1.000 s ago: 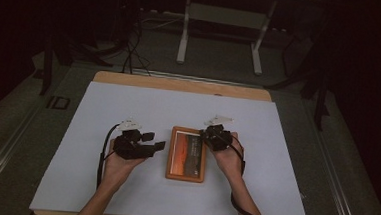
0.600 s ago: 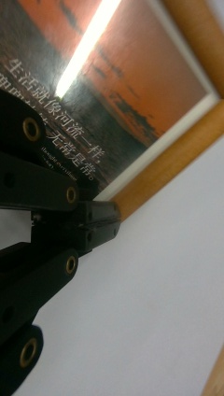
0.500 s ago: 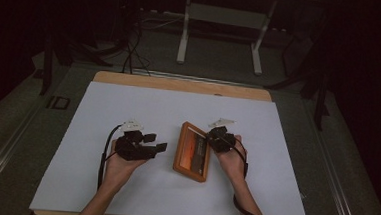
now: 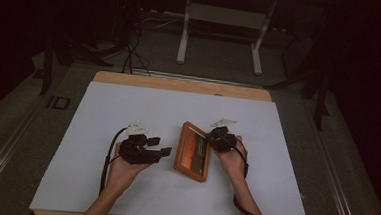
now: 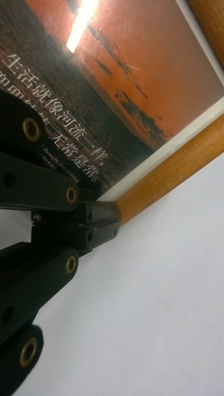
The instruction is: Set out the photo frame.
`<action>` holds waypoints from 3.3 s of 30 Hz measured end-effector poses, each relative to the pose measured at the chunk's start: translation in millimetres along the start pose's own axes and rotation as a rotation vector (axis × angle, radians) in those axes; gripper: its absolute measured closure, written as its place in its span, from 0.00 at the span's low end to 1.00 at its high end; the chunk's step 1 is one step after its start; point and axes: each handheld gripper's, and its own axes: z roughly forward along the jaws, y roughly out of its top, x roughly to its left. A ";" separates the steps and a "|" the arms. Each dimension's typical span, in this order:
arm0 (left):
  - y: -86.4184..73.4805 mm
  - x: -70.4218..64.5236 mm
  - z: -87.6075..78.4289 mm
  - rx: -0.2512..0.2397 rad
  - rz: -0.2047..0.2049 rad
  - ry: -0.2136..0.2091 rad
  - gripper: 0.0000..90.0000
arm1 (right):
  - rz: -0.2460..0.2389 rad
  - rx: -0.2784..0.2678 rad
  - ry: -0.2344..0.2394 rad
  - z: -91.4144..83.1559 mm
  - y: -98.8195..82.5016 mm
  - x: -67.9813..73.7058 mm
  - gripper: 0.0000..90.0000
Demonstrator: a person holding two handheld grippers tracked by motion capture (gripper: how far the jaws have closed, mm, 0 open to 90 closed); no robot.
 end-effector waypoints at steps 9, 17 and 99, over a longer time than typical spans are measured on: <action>-4.5 -14.9 11.8 0.032 0.018 -0.016 0.34 | 0.004 -0.003 -0.001 -0.2 -0.7 0.3 1.00; -10.1 -23.1 24.0 0.059 0.001 -0.010 0.24 | 0.002 -0.006 -0.002 -0.1 -0.9 0.3 1.00; 9.7 -81.7 82.7 0.091 0.038 -0.013 0.76 | 0.032 -0.228 -0.049 -120.9 -19.0 -24.6 0.89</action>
